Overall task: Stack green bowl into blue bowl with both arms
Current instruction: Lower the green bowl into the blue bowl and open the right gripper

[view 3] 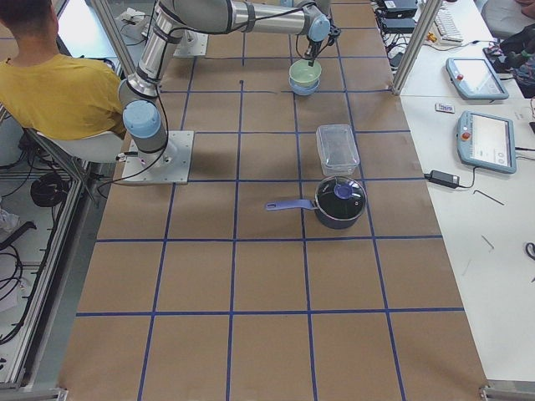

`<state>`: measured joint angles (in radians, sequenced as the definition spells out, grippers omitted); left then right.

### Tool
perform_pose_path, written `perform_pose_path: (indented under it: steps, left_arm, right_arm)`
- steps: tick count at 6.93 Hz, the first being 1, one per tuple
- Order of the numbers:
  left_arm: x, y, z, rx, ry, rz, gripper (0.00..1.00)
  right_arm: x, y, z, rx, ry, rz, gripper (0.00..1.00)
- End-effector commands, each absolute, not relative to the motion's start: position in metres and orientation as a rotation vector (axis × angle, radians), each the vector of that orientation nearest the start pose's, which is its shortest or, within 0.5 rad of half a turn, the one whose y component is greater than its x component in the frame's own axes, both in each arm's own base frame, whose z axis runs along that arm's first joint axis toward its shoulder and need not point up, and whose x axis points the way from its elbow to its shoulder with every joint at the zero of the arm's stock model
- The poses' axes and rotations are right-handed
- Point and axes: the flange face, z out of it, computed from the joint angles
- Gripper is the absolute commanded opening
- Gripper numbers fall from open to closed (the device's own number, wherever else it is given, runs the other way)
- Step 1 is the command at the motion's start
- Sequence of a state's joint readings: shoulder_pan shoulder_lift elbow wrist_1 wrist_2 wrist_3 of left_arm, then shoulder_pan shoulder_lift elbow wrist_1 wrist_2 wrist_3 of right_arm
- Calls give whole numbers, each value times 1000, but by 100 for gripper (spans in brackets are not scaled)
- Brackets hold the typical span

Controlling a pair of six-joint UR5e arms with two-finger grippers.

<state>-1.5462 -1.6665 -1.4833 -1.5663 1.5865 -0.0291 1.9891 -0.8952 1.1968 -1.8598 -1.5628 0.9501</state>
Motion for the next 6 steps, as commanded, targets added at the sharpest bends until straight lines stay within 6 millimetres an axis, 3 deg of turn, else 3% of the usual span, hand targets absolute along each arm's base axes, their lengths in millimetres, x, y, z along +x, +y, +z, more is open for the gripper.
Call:
perform_pose_path:
  steps: [1,2,3,5,6]
  left_arm:
    - [-119,-535,483,-84,3125,2,100]
    - [-119,-535,481,-84,3125,9,100]
    - [-119,-535,480,-84,3125,12,100]
    - [-119,-535,480,-86,3125,12,100]
    - [-119,-535,481,-84,3127,10,100]
  right_arm:
    - [427,-619,262,821,3035,71,0]
    - [429,-620,251,813,3030,105,55]
    - [427,-622,252,798,3041,92,97]
    - [421,-627,270,809,3010,72,100]
    - [418,-633,293,814,2995,37,100]
